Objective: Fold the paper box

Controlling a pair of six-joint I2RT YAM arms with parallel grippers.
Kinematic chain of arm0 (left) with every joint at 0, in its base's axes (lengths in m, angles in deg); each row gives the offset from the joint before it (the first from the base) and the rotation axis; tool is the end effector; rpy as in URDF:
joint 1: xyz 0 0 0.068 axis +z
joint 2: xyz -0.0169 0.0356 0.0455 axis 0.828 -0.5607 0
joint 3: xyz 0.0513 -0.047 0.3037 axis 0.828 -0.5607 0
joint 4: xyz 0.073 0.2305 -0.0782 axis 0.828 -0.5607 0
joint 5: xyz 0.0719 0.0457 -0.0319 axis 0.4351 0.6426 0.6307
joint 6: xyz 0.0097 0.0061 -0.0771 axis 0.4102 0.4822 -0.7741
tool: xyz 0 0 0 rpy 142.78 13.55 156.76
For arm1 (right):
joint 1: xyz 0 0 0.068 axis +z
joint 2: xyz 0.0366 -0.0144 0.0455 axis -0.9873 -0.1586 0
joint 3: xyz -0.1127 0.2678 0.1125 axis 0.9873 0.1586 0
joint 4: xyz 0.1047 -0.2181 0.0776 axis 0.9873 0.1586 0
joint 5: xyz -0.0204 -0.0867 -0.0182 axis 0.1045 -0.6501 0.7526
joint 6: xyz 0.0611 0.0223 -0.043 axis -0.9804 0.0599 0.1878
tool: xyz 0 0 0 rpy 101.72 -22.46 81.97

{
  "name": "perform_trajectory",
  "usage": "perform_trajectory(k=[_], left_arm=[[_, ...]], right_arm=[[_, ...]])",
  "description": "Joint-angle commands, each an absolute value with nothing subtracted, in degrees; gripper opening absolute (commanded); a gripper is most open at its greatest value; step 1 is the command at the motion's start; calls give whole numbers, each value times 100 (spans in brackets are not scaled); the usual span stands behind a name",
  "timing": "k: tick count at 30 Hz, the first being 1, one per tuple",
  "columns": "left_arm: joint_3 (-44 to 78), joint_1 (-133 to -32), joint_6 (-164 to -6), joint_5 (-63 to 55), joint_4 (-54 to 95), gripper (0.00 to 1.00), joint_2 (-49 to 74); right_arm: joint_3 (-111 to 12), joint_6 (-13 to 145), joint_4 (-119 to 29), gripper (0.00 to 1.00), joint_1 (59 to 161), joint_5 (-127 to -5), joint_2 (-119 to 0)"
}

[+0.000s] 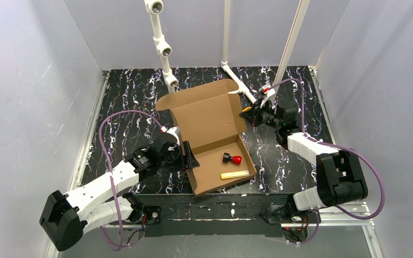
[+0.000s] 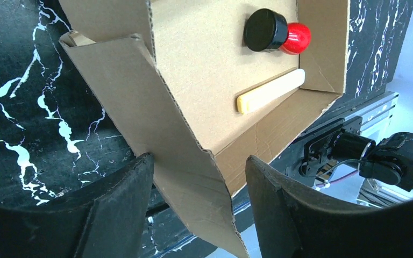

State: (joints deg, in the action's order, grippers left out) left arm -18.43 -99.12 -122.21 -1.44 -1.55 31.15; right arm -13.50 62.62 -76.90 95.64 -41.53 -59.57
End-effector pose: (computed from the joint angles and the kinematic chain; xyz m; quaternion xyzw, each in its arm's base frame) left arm 0.1455 -0.1453 0.2532 -0.0260 0.9041 -0.3356 0.2631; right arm 0.2998 0.1154 0.2773 -0.2047 0.7310 0.3396 0.5553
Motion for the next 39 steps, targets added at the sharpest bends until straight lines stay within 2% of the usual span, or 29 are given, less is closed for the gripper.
perform_trajectory(k=[1,5,9,22,29,37,39], left_arm=[[-2158,-9876,-12203,-82,412,62,3381],[-2446,-9868,-12240,-178,878,61,3641],[-2556,-9838,-12276,-135,926,53,3727],[-3300,-9690,-12675,-459,2231,58,4236],[-3479,-9639,-12780,-391,2308,57,4602],[-3573,-9606,-12879,-264,1957,30,4674],[-3534,-9596,-12874,-249,1850,27,4624]], right_arm=[[-1426,6315,-7653,11,9617,-3925,-5852],[-1431,6310,-7645,10,9617,-3915,-5867],[-1432,6306,-7648,10,9617,-3907,-5870],[-1472,6324,-7586,9,9616,-3871,-5948],[-1484,6341,-7563,8,9616,-3862,-5985],[-1494,6342,-7552,8,9617,-3862,-5984],[-1502,6344,-7541,8,9617,-3870,-5984]])
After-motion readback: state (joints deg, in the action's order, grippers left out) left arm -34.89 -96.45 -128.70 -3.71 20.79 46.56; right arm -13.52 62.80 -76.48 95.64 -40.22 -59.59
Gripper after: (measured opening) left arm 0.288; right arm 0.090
